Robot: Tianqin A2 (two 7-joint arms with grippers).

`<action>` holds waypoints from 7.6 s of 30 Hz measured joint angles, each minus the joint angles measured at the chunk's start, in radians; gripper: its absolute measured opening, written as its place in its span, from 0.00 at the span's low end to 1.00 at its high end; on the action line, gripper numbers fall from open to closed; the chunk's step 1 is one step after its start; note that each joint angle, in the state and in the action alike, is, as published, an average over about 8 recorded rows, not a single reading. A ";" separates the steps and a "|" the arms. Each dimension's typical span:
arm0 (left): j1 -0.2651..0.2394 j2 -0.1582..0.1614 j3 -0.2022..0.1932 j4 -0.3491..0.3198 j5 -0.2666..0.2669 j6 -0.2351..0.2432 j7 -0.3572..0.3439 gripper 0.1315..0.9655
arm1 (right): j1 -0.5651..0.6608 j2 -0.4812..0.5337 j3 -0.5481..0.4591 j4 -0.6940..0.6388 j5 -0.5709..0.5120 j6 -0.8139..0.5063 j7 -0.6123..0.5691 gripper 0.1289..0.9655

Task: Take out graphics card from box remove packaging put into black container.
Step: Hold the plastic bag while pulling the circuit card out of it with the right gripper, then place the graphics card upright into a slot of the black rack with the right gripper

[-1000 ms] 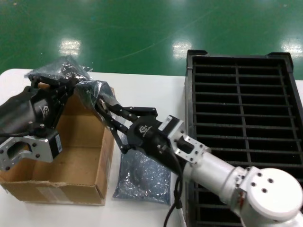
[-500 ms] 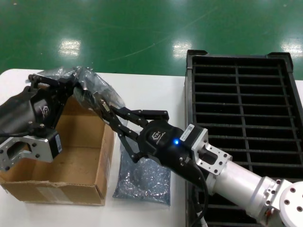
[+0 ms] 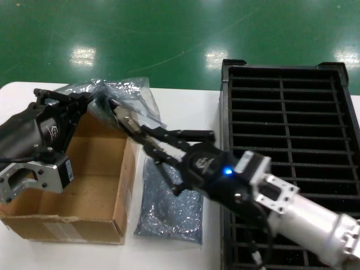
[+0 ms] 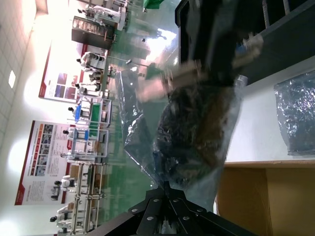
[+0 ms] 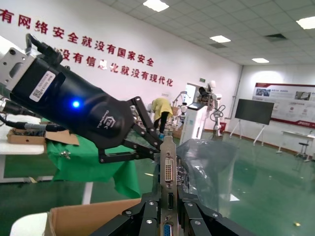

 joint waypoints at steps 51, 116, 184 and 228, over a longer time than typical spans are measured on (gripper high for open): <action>0.000 0.000 0.000 0.000 0.000 0.000 0.000 0.01 | -0.400 0.444 0.503 0.284 0.267 -0.237 -0.085 0.07; 0.000 0.000 0.000 0.000 0.000 0.000 0.000 0.01 | 0.346 0.614 0.111 -0.040 0.079 -0.966 0.315 0.06; 0.000 0.000 0.000 0.000 0.000 0.000 0.000 0.01 | 0.450 0.547 0.033 -0.304 -0.021 -1.014 0.201 0.06; 0.000 0.000 0.000 0.000 0.000 0.000 0.000 0.01 | 0.513 0.454 -0.014 -0.414 -0.106 -1.011 0.147 0.06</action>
